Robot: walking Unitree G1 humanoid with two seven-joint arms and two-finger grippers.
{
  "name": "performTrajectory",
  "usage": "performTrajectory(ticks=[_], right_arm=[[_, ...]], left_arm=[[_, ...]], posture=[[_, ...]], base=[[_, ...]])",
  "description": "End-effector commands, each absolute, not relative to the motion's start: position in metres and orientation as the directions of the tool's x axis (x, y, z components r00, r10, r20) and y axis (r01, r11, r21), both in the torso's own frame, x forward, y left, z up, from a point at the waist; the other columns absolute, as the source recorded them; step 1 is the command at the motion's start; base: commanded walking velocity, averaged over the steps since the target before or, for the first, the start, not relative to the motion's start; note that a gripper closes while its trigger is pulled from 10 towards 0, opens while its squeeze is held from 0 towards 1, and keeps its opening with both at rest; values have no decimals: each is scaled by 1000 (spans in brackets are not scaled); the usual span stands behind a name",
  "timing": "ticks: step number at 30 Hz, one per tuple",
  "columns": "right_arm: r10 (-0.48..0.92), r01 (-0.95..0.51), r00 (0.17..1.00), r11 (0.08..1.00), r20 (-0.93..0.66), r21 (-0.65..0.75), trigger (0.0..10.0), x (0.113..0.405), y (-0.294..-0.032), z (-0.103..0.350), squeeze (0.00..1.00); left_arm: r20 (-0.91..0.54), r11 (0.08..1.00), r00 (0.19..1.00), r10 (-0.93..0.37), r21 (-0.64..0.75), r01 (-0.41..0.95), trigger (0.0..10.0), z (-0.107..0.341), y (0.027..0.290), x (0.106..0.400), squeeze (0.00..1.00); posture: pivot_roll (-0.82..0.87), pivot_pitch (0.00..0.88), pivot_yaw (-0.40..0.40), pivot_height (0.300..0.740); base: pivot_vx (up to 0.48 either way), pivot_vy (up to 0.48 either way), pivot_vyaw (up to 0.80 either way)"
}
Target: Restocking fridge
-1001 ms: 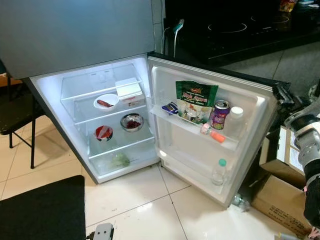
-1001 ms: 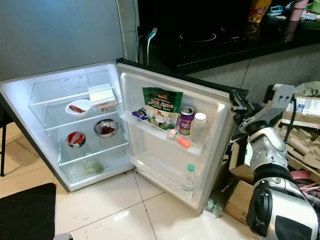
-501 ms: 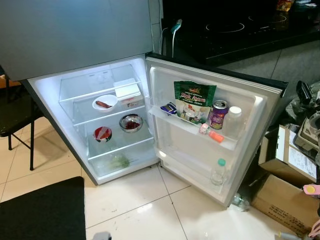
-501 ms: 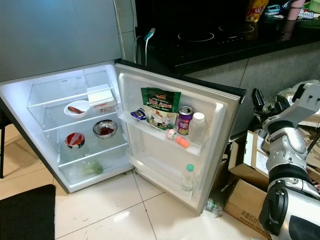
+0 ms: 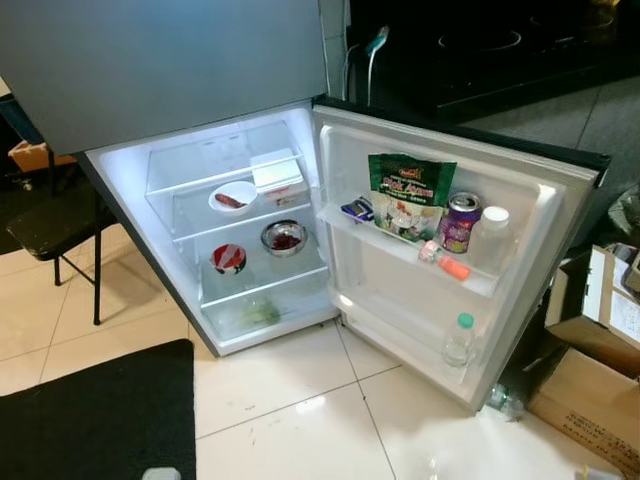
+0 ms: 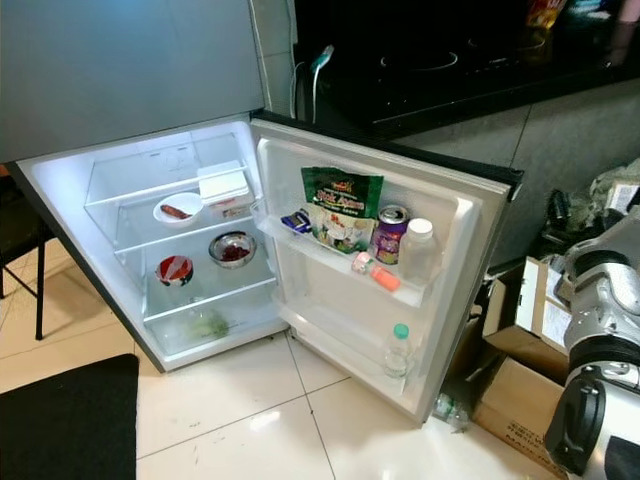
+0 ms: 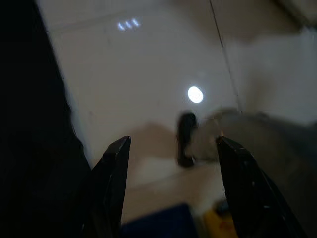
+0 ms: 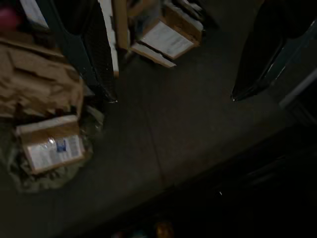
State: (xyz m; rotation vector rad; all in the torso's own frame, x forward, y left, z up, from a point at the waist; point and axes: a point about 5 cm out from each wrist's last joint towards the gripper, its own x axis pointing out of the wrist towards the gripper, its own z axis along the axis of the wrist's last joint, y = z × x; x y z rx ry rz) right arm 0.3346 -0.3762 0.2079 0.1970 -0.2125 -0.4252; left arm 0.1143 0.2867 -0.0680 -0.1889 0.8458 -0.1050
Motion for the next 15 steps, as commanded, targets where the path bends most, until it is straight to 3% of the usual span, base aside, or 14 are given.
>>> performTrajectory(ticks=[1, 7, 15], right_arm=[[-444, 414, 890, 884, 106, 218, 10000, 335, -376, 200, 0], [-412, 390, 908, 898, 77, 205, 10000, 342, -365, 195, 0], [-295, 261, 946, 937, 131, 231, 10000, 360, -340, 208, 0]], left_arm=[[-691, 988, 714, -111, -156, 3, 10000, -53, 307, 128, 0], [-615, 989, 780, -119, -145, 36, 10000, -37, 312, 154, 0], [-572, 980, 799, -183, -169, 103, 10000, -35, 299, 165, 0]], posture=[[87, 107, 94, 740], [102, 123, 97, 740], [115, 132, 97, 740]], base=[[0, 0, 0], [0, 0, 0], [0, 0, 0]])
